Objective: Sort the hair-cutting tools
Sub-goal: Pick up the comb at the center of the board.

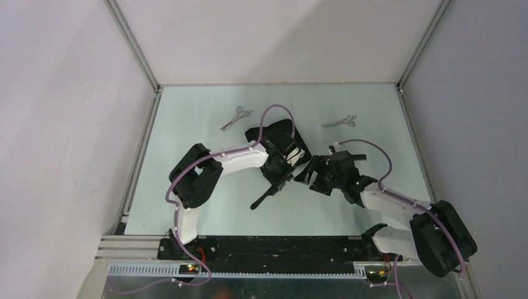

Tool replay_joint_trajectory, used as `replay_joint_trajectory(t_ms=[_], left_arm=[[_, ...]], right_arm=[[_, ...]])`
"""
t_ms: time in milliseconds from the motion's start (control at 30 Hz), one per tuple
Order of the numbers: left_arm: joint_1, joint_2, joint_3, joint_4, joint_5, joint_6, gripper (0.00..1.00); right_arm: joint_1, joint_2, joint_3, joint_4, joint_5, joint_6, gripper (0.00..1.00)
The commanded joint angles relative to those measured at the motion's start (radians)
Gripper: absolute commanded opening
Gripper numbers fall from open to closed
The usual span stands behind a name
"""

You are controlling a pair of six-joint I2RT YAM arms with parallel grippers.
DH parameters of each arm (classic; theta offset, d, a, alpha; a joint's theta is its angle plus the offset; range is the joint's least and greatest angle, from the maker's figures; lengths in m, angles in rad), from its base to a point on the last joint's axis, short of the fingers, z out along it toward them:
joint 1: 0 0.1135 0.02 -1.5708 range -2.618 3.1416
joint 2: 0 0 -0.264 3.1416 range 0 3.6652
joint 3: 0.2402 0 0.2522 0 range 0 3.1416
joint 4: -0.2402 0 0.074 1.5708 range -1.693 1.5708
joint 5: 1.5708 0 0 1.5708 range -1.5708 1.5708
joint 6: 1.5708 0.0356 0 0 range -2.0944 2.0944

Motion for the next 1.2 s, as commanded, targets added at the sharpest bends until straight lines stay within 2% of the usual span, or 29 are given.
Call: replay_joint_trajectory(t_ms=[0, 533, 1000, 1167], left_arm=[[0.006, 0.028, -0.058, 0.009, 0.105, -0.035, 0.09], [0.021, 0.025, -0.079, 0.041, 0.14, -0.039, 0.07], [0.022, 0.029, -0.086, 0.051, 0.151, -0.039, 0.06], [0.022, 0.027, -0.088, 0.052, 0.152, -0.038, 0.05]], right_arm=[[0.018, 0.052, -0.003, 0.132, 0.016, 0.049, 0.84], [0.057, 0.312, -0.004, 0.362, 0.061, 0.193, 0.69], [0.063, 0.478, -0.038, 0.488, 0.126, 0.298, 0.59], [0.064, 0.546, -0.043, 0.538, 0.111, 0.311, 0.5]])
